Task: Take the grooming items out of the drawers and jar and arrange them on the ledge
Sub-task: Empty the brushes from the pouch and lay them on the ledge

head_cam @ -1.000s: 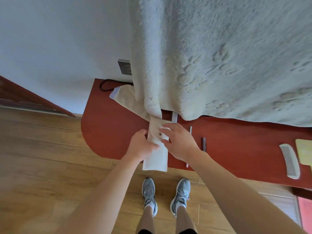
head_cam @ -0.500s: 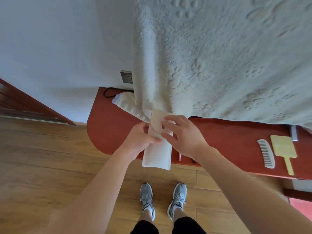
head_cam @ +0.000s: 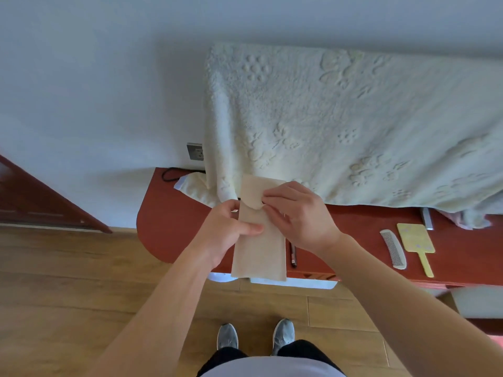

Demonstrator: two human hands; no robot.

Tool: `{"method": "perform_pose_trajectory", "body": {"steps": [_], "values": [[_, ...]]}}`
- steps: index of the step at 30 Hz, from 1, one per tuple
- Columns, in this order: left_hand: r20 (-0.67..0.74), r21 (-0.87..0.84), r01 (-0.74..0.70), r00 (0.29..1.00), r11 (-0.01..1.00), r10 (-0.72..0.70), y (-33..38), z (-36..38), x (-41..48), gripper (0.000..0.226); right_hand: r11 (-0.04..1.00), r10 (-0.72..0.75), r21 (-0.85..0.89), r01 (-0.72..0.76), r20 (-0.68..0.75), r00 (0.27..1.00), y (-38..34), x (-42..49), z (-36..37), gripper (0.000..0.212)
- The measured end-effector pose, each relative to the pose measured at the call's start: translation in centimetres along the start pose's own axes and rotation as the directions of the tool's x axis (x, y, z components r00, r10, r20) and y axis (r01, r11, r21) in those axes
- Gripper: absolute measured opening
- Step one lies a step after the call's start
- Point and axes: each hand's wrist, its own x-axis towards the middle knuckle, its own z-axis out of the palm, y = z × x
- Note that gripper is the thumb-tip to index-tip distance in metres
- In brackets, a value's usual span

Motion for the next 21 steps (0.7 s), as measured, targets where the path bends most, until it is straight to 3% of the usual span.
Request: {"method": "perform_pose_trajectory", "body": {"steps": [6,13,21], "values": [[0.01,0.006,-0.027,1.0,1.0,0.027,1.0,0.9,-0.5,0.057,0.998,0.048,0.028,-0.048,-0.008,0.999,-0.5,1.6,-2.3,0.013],[0.007,0.064,-0.018,1.0,0.998,0.018,0.9,1.0,-0.8,0.052,0.97,0.231,0.086,-0.226,-0.051,0.972,-0.7,3.5,-3.6,0.013],[0.058,0.159,-0.019,0.998,0.987,0.01,-0.4,0.6,-1.6,0.058,0.948,0.317,0.046,-0.314,-0.07,0.946,1.2,6.6,-4.8,0.014]]}}
